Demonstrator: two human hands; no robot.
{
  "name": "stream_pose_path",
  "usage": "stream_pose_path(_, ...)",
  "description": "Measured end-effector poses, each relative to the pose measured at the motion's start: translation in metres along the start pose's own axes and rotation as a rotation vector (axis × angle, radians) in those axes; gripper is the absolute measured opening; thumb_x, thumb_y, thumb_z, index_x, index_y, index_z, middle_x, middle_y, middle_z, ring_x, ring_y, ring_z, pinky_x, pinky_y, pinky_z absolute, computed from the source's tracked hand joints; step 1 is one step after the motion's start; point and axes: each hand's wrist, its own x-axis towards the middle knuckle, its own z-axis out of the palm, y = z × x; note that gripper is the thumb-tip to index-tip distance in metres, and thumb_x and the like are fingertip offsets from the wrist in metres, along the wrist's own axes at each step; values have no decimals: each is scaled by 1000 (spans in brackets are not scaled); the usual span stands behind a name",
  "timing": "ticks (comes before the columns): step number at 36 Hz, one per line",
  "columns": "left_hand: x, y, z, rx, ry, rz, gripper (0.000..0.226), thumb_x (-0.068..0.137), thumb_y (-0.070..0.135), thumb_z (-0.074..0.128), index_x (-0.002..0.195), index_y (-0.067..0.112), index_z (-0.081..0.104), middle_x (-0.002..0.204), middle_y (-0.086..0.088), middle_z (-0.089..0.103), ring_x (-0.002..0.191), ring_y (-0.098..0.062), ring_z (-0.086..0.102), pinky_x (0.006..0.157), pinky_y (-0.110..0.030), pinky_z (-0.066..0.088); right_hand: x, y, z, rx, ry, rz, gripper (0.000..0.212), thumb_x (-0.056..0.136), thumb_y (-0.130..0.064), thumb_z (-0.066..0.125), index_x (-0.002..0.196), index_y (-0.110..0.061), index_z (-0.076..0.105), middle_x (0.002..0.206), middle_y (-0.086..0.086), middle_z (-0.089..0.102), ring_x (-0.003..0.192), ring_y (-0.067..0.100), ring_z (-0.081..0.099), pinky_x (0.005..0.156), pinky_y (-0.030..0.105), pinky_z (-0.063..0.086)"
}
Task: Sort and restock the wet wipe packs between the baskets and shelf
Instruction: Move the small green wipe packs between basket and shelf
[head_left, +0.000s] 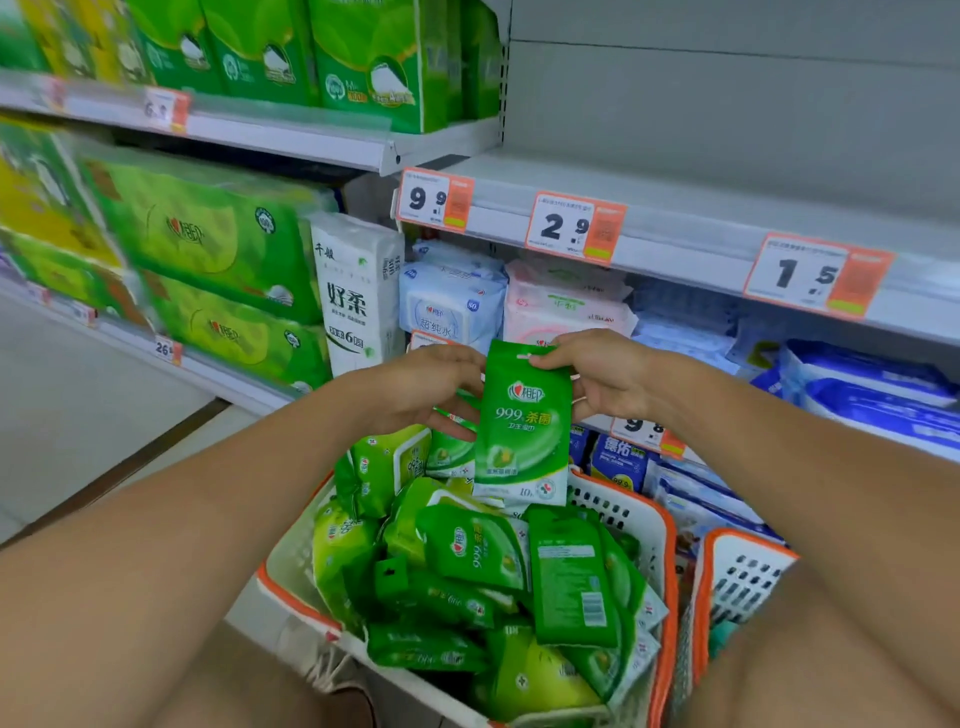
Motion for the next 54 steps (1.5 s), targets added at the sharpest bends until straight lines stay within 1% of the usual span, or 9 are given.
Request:
stream_pose_path(8, 10, -43, 36, 1031, 142, -27, 35, 93, 34, 59, 111, 5, 69, 109, -15, 69, 97, -28, 64, 83, -32, 51, 4, 55, 12, -810, -77, 347, 58, 100, -21, 60, 146, 4, 36, 156, 24, 33, 124, 45, 55, 98, 51, 52)
stream_pose_path(14, 7, -30, 88, 1055, -171, -68, 41, 95, 39, 58, 110, 2, 69, 99, -16, 73, 79, -27, 71, 63, -29, 57, -42, 42, 13, -1072, 10, 191, 37, 101, -29, 57, 117, 4, 59, 119, 17, 62, 94, 32, 67, 56, 33, 57)
stream_pose_path(23, 4, -51, 181, 1159, -340, 95, 36, 93, 36, 53, 73, 9, 66, 71, -9, 70, 65, -23, 64, 79, -38, 60, -75, 131, -8, -786, 138, 429, 17, 100, -8, 48, 104, 5, 59, 109, 20, 65, 95, 32, 70, 75, 45, 62)
stream_pose_path(26, 6, -69, 196, 1091, -223, 182, 30, 84, 39, 66, 90, 10, 70, 87, -10, 71, 72, -26, 63, 68, -32, 51, -79, 158, -1, -643, 205, 417, 25, 101, -6, 48, 122, 2, 59, 107, 19, 64, 102, 36, 64, 95, 43, 52)
stream_pose_path(28, 6, -92, 206, 1065, -171, 134, 38, 79, 39, 72, 103, 10, 69, 101, -11, 70, 86, -27, 66, 68, -32, 49, -74, 181, 6, -599, 265, 391, 16, 103, -10, 43, 96, -12, 57, 83, 9, 50, 90, 30, 50, 97, 42, 46)
stream_pose_path(34, 5, -160, 246, 1090, 21, 137, 67, 65, 60, 75, 118, 22, 60, 119, -6, 57, 112, -26, 56, 88, -37, 51, -51, 237, 5, -435, 552, 372, 27, 94, -15, 52, 70, -8, 43, 68, 8, 44, 60, 21, 44, 51, 29, 34)
stream_pose_path(38, 2, -177, 266, 1292, 138, 204, 94, 58, 67, 74, 130, 19, 39, 127, -8, 36, 117, -29, 37, 95, -43, 39, -40, 259, -14, -384, 488, 385, 25, 83, -16, 54, 101, -2, 65, 100, 19, 67, 84, 29, 63, 68, 40, 50)
stream_pose_path(51, 5, -175, 241, 1374, 158, 67, 102, 59, 73, 72, 136, 17, 35, 130, -8, 37, 119, -29, 34, 96, -45, 35, -29, 249, -15, -251, 456, 298, 12, 78, -8, 55, 66, -10, 54, 68, 14, 54, 63, 21, 48, 55, 33, 33)
stream_pose_path(54, 10, -175, 225, 1412, 159, -10, 105, 56, 75, 72, 135, 17, 35, 129, -8, 37, 119, -29, 35, 95, -44, 36, -17, 253, -5, -178, 436, 274, 24, 75, -13, 59, 91, 4, 68, 91, 25, 66, 83, 28, 65, 69, 42, 54)
